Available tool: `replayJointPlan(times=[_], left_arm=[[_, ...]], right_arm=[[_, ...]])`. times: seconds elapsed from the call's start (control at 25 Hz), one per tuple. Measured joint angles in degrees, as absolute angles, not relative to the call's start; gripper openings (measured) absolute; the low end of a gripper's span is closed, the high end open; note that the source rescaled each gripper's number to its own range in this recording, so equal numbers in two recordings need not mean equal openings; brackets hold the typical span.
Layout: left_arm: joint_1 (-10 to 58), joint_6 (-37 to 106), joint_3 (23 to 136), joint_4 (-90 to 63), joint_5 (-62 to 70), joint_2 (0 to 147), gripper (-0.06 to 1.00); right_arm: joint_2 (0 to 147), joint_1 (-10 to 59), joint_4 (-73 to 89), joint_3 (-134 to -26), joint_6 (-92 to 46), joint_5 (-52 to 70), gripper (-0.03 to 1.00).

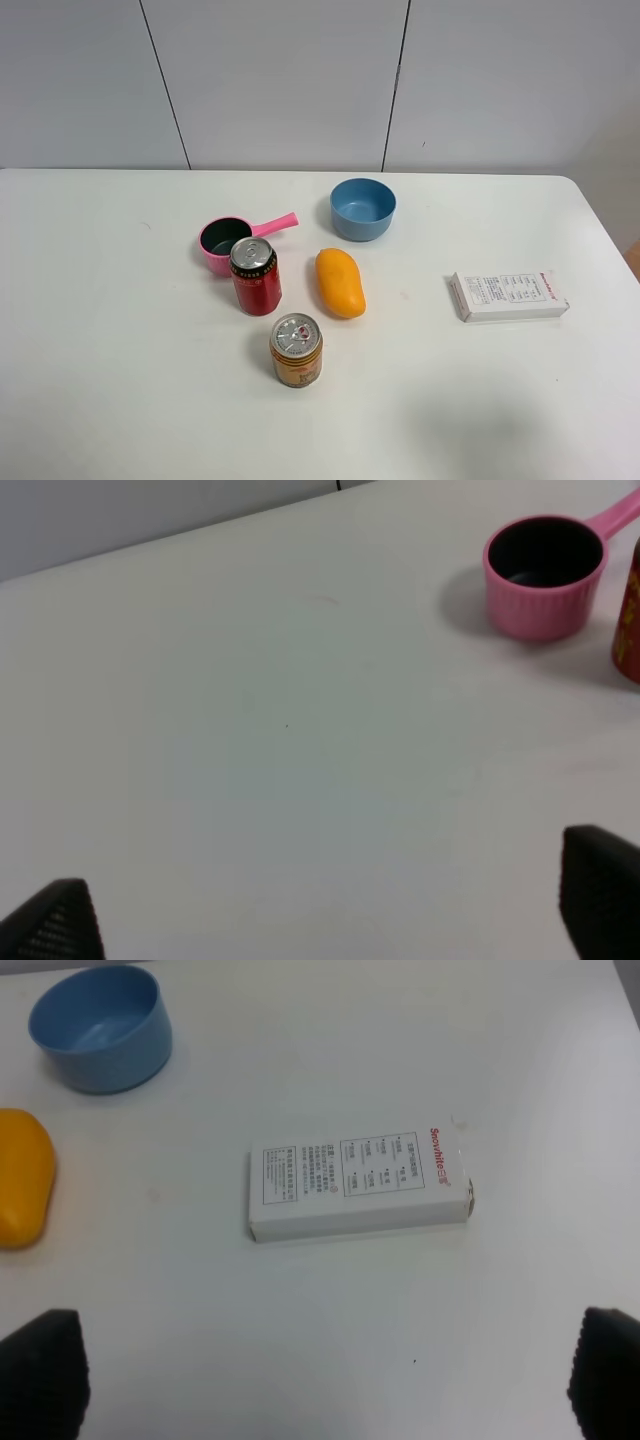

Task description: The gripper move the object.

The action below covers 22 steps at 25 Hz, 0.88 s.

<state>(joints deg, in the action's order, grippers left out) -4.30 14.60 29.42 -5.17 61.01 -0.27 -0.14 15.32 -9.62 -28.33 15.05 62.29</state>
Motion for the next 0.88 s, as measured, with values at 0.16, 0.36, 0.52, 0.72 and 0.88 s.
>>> replayJointPlan(times=[0.16, 0.36, 0.52, 0.72, 0.88], left_arm=[[-4.3, 14.6, 29.42, -5.17, 61.01, -0.27, 1.0], [-4.3, 14.6, 29.42, -5.17, 61.01, -0.27, 1.0], [-4.3, 14.6, 29.42, -5.17, 61.01, -0.27, 1.0], [-4.3, 14.6, 29.42, -5.17, 61.01, -0.27, 1.0], [-4.3, 14.6, 29.42, -5.17, 61.01, -0.27, 1.0]], right_arm=[[-0.14, 15.32, -9.58, -28.33, 15.05, 62.29, 0.86], [-0.14, 15.32, -9.55, -28.33, 15.05, 62.29, 0.86], [-0.14, 15.32, -9.55, -28.33, 15.05, 62.29, 0.86], [-0.14, 15.32, -9.55, -28.33, 15.05, 62.29, 0.86], [-0.14, 15.32, -9.51, -28.33, 15.05, 62.29, 0.86]])
